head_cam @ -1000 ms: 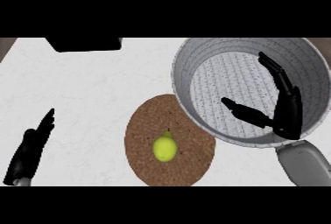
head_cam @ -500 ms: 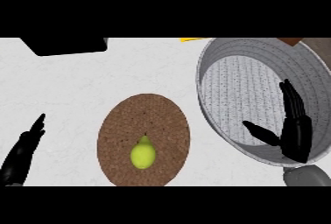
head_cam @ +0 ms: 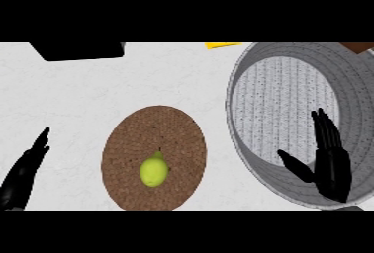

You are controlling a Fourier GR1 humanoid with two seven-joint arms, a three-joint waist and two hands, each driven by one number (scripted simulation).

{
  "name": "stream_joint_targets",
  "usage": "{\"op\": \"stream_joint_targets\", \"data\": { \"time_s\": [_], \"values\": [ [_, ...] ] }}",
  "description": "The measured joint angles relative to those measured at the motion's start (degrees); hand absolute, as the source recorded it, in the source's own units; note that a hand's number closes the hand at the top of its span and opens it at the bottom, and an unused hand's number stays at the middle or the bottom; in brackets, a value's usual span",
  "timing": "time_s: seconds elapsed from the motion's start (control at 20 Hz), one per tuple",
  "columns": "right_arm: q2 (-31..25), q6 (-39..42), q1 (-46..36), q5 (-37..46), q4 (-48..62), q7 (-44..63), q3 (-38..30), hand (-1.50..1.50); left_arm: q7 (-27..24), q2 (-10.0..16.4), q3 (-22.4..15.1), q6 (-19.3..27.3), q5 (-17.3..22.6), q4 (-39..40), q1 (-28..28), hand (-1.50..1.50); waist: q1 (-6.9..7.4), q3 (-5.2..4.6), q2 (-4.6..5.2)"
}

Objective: Pick the pear from the placemat and place it in the basket

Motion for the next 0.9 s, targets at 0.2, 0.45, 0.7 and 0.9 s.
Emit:
{"op": "stream_joint_targets", "data": {
  "time_s": [0.2, 0.45, 0.7, 0.9],
  "values": [
    [1.6, 1.3, 2.1, 4.4, -1.5, 4.3, -1.0, -1.50, -0.1, -0.1, -0.1, 0.1, -0.2, 0.0, 0.2, 0.00, 0.08, 0.09, -0.07],
    [4.5, 3.0, 4.7, 10.6, -4.2, 8.9, -2.6, -1.50, 0.0, -0.4, -0.5, 0.2, -0.4, -0.1, 0.3, 0.00, 0.25, 0.23, -0.09],
    [8.0, 4.9, 7.0, 18.5, -7.7, 13.2, -4.4, -1.50, 0.1, -0.4, -0.6, 0.2, -0.6, 0.0, 0.2, 0.00, 0.68, 0.41, 0.03],
    [11.4, 7.2, 8.9, 26.3, -10.9, 16.5, -5.5, -1.50, 0.4, -0.5, -0.7, 0.0, -0.5, 0.0, -0.2, 0.00, 1.07, 0.56, 0.20]
  ]
}}
